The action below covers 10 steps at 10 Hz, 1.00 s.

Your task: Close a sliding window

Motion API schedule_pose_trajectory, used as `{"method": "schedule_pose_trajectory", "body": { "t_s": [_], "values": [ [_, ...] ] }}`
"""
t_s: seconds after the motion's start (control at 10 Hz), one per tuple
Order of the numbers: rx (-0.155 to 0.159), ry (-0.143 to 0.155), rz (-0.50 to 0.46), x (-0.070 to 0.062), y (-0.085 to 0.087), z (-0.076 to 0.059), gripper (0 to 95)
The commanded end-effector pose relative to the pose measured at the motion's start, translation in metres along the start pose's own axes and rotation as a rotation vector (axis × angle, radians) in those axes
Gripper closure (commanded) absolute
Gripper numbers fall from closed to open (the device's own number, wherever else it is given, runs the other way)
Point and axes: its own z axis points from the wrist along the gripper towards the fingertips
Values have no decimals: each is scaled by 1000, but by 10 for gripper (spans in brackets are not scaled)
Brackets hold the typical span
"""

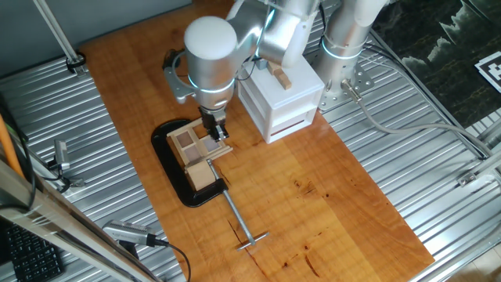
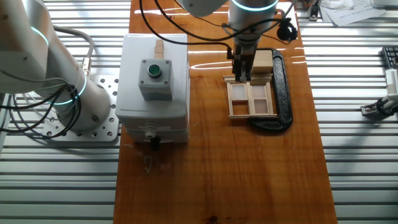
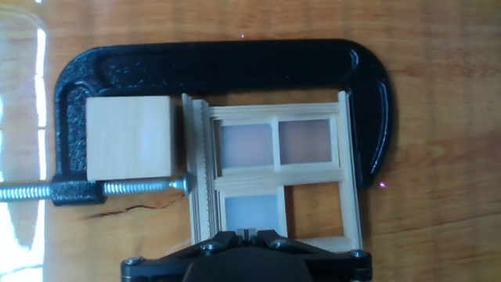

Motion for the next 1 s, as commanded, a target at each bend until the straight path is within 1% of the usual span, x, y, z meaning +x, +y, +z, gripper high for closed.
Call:
{"method": "schedule_pose_trajectory", "body": {
  "t_s": [0.1, 0.3, 0.5, 1.0],
  "values": [
    [2, -6, -3, -2, -1, 9, 950],
    [4, -5, -1, -2, -2, 14, 950],
    [9, -7, 7, -3, -2, 23, 950],
    [7, -11, 8, -3, -3, 30, 950]
  ]
}}
